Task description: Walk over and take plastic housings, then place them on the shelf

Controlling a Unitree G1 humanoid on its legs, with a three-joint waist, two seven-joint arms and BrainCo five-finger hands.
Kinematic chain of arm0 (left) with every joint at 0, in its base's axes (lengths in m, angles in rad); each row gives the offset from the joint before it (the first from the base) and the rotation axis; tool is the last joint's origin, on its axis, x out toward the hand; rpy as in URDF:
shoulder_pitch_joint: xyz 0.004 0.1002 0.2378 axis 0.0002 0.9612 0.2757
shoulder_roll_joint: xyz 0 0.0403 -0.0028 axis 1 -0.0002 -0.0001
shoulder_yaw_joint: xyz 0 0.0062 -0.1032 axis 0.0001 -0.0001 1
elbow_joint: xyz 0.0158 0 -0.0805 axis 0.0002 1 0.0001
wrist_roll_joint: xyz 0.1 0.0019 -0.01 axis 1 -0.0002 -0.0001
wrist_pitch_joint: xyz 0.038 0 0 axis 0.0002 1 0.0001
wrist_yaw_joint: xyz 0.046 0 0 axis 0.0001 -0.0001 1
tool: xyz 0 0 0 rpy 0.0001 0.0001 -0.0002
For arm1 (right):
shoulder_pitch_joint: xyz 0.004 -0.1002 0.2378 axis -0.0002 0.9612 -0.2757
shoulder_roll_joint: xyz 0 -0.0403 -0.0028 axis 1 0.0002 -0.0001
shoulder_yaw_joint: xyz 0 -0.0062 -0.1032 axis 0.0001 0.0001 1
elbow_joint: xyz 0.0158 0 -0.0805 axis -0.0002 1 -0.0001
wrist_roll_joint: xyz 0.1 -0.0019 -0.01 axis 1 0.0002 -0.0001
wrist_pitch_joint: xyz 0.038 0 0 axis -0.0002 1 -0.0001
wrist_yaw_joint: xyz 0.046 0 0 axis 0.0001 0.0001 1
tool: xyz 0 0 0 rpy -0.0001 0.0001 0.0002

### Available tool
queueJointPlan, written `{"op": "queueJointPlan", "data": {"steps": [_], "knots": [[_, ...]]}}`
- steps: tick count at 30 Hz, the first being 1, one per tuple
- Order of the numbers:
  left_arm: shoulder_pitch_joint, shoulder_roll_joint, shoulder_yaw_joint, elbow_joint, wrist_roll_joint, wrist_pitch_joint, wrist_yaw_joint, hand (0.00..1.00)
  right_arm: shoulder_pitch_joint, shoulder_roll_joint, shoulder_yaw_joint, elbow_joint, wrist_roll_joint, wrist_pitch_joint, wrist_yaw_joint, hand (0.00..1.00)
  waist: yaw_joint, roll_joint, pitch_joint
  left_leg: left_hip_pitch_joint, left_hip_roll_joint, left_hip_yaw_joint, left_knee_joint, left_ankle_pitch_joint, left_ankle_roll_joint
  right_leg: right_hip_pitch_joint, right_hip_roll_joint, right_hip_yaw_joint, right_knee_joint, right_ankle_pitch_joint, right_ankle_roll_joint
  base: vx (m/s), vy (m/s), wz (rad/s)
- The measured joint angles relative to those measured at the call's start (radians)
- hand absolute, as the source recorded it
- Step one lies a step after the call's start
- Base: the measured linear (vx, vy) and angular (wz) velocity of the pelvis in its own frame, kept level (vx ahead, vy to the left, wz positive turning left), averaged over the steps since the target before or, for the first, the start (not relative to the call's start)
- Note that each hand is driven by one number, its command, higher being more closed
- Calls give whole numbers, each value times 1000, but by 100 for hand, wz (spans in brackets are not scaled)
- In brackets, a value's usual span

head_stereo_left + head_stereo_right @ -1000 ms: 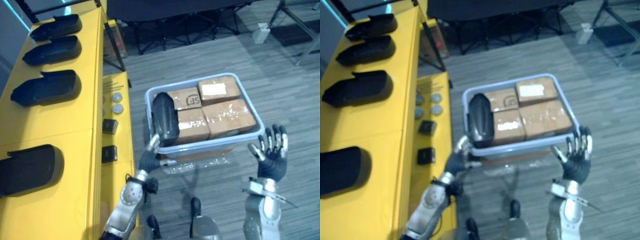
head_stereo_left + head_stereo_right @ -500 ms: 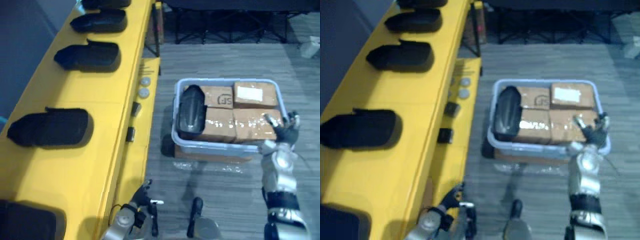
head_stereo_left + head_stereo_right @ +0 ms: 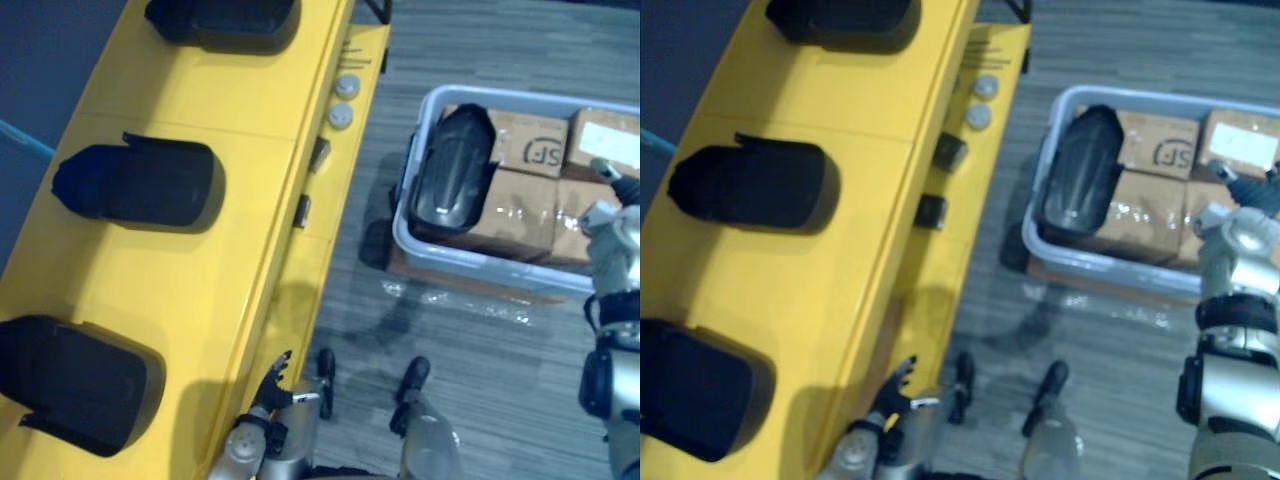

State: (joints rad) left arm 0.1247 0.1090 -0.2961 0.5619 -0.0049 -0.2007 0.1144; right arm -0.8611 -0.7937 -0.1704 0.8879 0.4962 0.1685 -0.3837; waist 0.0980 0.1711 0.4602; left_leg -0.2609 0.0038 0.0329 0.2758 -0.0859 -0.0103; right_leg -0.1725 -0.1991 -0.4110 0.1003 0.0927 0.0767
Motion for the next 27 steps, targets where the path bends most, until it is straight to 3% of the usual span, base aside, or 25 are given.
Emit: {"op": "queueJointPlan", "data": {"steps": [5, 10, 15, 19, 23, 27], "knots": [[-7, -15, 2, 22, -60, -16, 0, 0, -55, -49, 30, 36, -41, 31, 40, 0, 3, 43, 15, -42, -1, -18, 16, 4, -2, -55, -13, -6, 69, -31, -5, -31, 2, 7], [-7, -15, 14, 47, -109, -18, 1, 0, -57, -52, 89, 41, -70, 55, 102, 0, 15, 47, 13, -58, 3, -26, 15, 11, -10, -88, -17, -11, 111, -55, -13, -16, -21, 3], [-8, -22, 2, 70, -113, -85, 23, 0, -84, -63, 140, 45, -109, 49, 132, 0, 27, 66, 15, -76, 0, -31, 28, 11, -10, -106, -27, -19, 138, -68, -16, -22, 7, 5], [-8, -14, -34, 57, -103, -126, 22, 0, -117, -63, 152, 43, -120, -6, 70, 0, 34, 71, 15, -87, 0, -46, 41, 11, -10, -106, -27, -30, 145, -69, -17, -23, 12, 9], [-6, 1, -81, 13, -97, -132, 20, 0, -132, -42, 109, -30, -132, -80, -16, 0, 30, 68, 18, -80, 1, -43, 43, 11, -10, -100, -26, -27, 146, -68, -17, -13, 6, 0], [8, 5, -104, -41, -55, -170, -8, 0, 44, 78, 20, -332, -168, -151, -100, 0, -10, 24, 45, -19, 22, -16, 44, -6, -17, -42, 7, 5, 114, -65, -17, -4, -18, -22]]}}
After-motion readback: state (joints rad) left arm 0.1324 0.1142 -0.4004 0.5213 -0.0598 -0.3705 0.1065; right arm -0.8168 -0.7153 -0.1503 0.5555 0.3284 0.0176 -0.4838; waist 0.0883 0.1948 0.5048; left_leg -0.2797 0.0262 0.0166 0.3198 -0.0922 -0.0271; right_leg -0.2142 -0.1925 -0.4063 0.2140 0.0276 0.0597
